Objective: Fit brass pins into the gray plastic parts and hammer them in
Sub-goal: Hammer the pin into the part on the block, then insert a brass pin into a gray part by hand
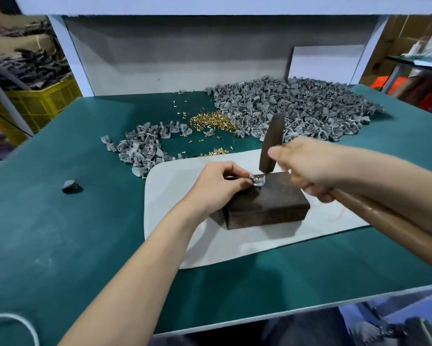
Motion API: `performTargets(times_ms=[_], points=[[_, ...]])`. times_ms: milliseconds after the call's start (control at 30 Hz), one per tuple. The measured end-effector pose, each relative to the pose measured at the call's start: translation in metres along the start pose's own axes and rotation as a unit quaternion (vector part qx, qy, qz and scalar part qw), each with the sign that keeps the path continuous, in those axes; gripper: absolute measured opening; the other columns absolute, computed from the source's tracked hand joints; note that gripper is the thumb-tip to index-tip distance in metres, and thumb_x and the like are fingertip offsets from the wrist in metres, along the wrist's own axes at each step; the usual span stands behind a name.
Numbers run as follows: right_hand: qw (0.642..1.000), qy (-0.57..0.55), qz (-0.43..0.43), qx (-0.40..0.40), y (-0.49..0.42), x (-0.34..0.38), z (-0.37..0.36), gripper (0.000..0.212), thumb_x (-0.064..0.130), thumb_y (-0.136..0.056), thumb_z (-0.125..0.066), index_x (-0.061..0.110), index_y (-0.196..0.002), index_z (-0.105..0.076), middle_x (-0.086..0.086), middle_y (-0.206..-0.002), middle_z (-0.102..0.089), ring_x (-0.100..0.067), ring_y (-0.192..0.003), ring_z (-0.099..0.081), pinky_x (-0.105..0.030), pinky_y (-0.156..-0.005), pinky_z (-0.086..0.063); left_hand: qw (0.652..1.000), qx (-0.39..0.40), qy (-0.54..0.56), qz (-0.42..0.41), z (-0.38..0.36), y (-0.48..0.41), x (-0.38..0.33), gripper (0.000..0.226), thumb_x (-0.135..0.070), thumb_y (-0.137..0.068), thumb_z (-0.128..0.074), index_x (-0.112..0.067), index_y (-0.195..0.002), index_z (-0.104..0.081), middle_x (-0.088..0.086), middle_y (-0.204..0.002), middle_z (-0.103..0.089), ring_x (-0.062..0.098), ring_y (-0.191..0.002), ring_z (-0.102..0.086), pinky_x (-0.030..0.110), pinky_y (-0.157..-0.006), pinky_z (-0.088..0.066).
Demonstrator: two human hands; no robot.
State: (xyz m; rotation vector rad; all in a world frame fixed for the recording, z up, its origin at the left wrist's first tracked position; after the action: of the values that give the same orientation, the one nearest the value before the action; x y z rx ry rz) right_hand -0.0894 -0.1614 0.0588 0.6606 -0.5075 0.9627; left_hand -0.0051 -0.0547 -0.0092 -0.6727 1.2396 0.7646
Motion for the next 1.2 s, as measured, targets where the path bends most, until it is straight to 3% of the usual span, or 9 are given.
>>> performTargets(times_ms=[267, 400, 467, 633, 800, 967, 1033, 1100, 1200], points=[[1.0, -0.013, 0.012, 0.003, -0.003, -0.002, -0.003, 0.036, 0.036, -0.101, -0.031, 0.015, -0.072, -0.036, 0.0, -0.037, -0.028, -0.011, -0.024, -0.023, -0.015, -0.037, -0.029, 1.0, 0.004, -0.002, -0.001, 0.0, 0.0, -0.001, 0.015, 0.0, -0.083, -0.067, -0.012, -0.076, -0.066, 0.003, -0.08, -0.068, 0.003, -0.067, -0.061, 0.013, -0.069, -0.05], [1.0, 0.013, 0.021, 0.017, -0.006, -0.004, -0.005, 0.034, 0.026, -0.102, -0.03, 0.015, -0.07, -0.035, -0.004, -0.044, -0.029, -0.011, -0.027, -0.024, -0.017, -0.039, -0.03, 1.0, 0.004, -0.005, 0.001, 0.0, 0.001, 0.0, 0.013, 0.0, -0.083, -0.067, -0.012, -0.077, -0.067, 0.002, -0.078, -0.067, 0.002, -0.065, -0.06, 0.012, -0.067, -0.049], [0.999, -0.024, 0.027, 0.018, -0.012, -0.007, 0.004, 0.032, 0.026, -0.102, -0.031, 0.017, -0.072, -0.034, -0.002, -0.042, -0.026, -0.009, -0.027, -0.021, -0.015, -0.04, -0.029, 1.0, 0.001, 0.005, 0.003, -0.001, 0.001, 0.001, 0.014, -0.001, -0.083, -0.068, -0.013, -0.076, -0.067, 0.003, -0.08, -0.068, 0.003, -0.066, -0.06, 0.013, -0.068, -0.049], [0.973, -0.224, 0.012, 0.058, -0.044, -0.014, 0.023, 0.04, 0.046, -0.1, -0.03, 0.018, -0.073, -0.034, 0.005, -0.037, -0.026, -0.006, -0.022, -0.018, -0.009, -0.032, -0.025, 1.0, 0.003, 0.026, 0.016, -0.003, 0.002, 0.003, 0.015, -0.002, -0.081, -0.07, -0.015, -0.074, -0.068, -0.002, -0.082, -0.07, -0.001, -0.065, -0.061, 0.01, -0.065, -0.049], [0.913, -0.387, -0.032, 0.129, -0.092, -0.051, 0.002, 0.038, 0.039, -0.101, -0.03, 0.014, -0.074, -0.037, 0.005, -0.039, -0.025, -0.003, -0.021, -0.018, -0.008, -0.028, -0.021, 0.999, -0.01, -0.032, -0.027, -0.003, 0.007, 0.0, 0.007, -0.006, -0.082, -0.07, -0.013, -0.08, -0.068, -0.002, -0.083, -0.071, -0.001, -0.073, -0.063, 0.014, -0.07, -0.049], [0.8, -0.553, 0.006, 0.233, -0.117, -0.068, -0.015, 0.032, 0.036, -0.091, -0.039, 0.011, -0.072, -0.042, 0.006, -0.042, -0.029, -0.003, -0.031, -0.011, -0.014, -0.025, -0.029, 0.985, -0.061, -0.129, -0.099, 0.003, 0.006, -0.009, 0.008, -0.01, -0.081, -0.072, -0.016, -0.078, -0.067, -0.005, -0.086, -0.073, 0.006, -0.082, -0.066, 0.023, -0.082, -0.051], [0.759, -0.602, 0.003, 0.247, -0.12, -0.074, -0.016, 0.031, 0.035, -0.09, -0.041, 0.011, -0.071, -0.042, 0.005, -0.046, -0.031, -0.002, -0.03, -0.021, -0.016, -0.029, -0.035, 0.987, -0.071, -0.117, -0.09, 0.004, 0.006, -0.008, 0.007, -0.012, -0.081, -0.073, -0.015, -0.076, -0.068, -0.006, -0.086, -0.073, 0.004, -0.081, -0.066, 0.019, -0.08, -0.05], [0.738, -0.625, 0.0, 0.252, -0.124, -0.078, -0.017, 0.031, 0.034, -0.09, -0.041, 0.011, -0.069, -0.043, 0.004, -0.049, -0.032, -0.002, -0.031, -0.031, -0.017, -0.034, -0.039, 0.992, -0.074, -0.08, -0.07, 0.004, 0.005, -0.004, 0.008, -0.011, -0.081, -0.072, -0.014, -0.075, -0.069, -0.008, -0.083, -0.073, 0.001, -0.079, -0.066, 0.012, -0.076, -0.048], [0.738, -0.622, 0.001, 0.262, -0.127, -0.078, -0.019, 0.033, 0.033, -0.09, -0.042, 0.01, -0.066, -0.045, 0.003, -0.051, -0.033, -0.004, -0.032, -0.034, -0.019, -0.037, -0.042, 0.995, -0.075, -0.04, -0.043, 0.004, 0.003, -0.001, 0.011, -0.011, -0.082, -0.071, -0.015, -0.072, -0.068, -0.012, -0.078, -0.072, -0.004, -0.074, -0.064, 0.007, -0.069, -0.044]])
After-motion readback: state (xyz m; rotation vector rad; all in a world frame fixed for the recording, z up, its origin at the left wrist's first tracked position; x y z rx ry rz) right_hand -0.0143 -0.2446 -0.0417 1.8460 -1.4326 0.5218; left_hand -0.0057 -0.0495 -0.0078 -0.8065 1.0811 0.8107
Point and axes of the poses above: each hand's wrist, its own y-axis away from the middle knuckle, its own z-axis out of the back of the hand, x = y × z, the point moved 7 cm from there along -y, towards the middle knuckle
